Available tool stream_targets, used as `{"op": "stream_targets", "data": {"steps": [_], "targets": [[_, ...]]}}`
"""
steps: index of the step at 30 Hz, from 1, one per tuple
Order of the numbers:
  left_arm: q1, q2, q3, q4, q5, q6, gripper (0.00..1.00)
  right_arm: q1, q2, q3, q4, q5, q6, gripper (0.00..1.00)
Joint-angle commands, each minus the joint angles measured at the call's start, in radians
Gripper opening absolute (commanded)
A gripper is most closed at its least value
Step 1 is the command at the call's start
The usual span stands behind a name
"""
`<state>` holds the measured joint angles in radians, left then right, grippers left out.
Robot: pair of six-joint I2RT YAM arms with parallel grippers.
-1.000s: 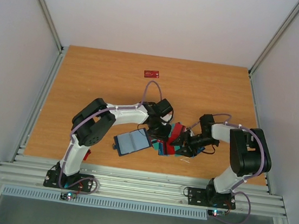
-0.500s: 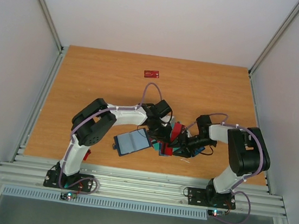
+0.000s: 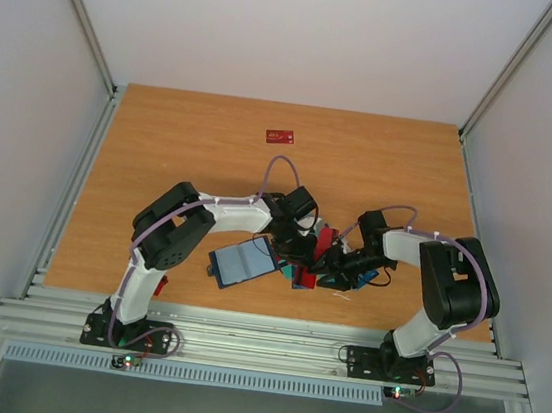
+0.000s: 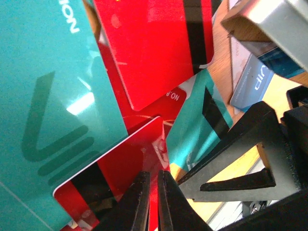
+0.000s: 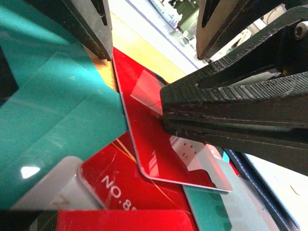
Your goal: Put the credit cards into the card holder
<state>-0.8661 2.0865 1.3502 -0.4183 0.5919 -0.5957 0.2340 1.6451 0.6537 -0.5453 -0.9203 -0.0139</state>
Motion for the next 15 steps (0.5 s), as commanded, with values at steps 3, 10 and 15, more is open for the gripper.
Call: {"op": "stream_targets", "data": {"steps": [3,10,15], "targets": [[-0.007,-0.078,0.019,-0.149,-0.067,-0.008,0.09,0.007,-0.005,0.001,-0.042,0.145,-0.014,0.49],[-0.007,-0.131,0.019,-0.269,-0.153,0.04,0.09,0.008,-0.003,0.014,-0.037,0.148,-0.009,0.49],[-0.007,-0.122,0.013,-0.288,-0.143,0.065,0.09,0.008,0.014,0.018,-0.023,0.143,-0.005,0.49]]}}
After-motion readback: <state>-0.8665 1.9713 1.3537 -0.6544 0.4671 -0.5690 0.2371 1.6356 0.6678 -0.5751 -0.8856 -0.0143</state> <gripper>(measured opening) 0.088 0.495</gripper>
